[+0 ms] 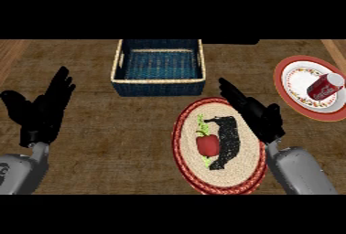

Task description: Pick the bell pepper from the placemat and place it in the basket

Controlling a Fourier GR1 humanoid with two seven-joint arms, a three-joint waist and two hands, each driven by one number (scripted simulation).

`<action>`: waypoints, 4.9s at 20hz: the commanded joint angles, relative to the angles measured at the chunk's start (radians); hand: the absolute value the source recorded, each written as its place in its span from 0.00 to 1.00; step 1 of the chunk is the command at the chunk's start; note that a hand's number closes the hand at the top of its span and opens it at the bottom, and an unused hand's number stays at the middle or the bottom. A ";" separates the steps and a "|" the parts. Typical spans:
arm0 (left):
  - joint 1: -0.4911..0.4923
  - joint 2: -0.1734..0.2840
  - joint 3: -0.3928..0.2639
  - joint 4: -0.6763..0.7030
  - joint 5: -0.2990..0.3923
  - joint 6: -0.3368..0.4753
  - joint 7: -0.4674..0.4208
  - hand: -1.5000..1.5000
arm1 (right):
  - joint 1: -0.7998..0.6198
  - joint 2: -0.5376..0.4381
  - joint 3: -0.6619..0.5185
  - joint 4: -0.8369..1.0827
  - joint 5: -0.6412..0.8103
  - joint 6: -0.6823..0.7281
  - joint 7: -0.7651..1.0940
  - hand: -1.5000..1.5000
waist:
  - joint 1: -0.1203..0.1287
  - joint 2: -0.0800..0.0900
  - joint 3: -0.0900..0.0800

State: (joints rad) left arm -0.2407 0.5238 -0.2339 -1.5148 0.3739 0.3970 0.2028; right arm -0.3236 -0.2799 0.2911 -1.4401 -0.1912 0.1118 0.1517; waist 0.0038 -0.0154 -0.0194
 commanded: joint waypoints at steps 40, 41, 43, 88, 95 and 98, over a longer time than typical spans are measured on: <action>0.368 -0.064 -0.067 0.142 0.009 -0.127 -0.044 0.50 | -0.466 -0.428 0.032 -0.648 0.163 0.672 0.582 0.00 | -0.037 0.004 0.015; 0.396 -0.062 -0.073 0.114 0.007 -0.128 -0.050 0.50 | -0.462 -0.467 -0.013 -0.658 0.119 0.699 0.576 0.00 | -0.033 0.003 0.017; 0.412 -0.085 -0.093 0.104 -0.004 -0.117 -0.051 0.50 | -0.449 -0.490 -0.033 -0.662 0.076 0.714 0.591 0.00 | -0.028 0.005 0.017; 0.379 -0.085 -0.006 0.028 -0.047 -0.179 0.079 0.50 | -0.067 -0.209 0.334 -0.399 0.826 0.319 0.183 0.00 | -0.003 0.018 0.020; 0.365 -0.120 -0.007 0.099 -0.079 -0.198 0.028 0.50 | -0.108 -0.110 0.358 -0.304 0.900 0.294 0.175 0.00 | -0.002 0.019 0.019; 0.379 -0.113 0.005 0.100 -0.071 -0.217 0.014 0.50 | -0.135 -0.109 0.372 -0.276 0.919 0.339 0.189 0.00 | -0.003 0.018 0.018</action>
State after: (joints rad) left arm 0.1528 0.4179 -0.2513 -1.5586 0.3059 0.1851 0.2024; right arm -0.4412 -0.4059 0.6462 -1.7423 0.6968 0.4259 0.3311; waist 0.0072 -0.0119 0.0226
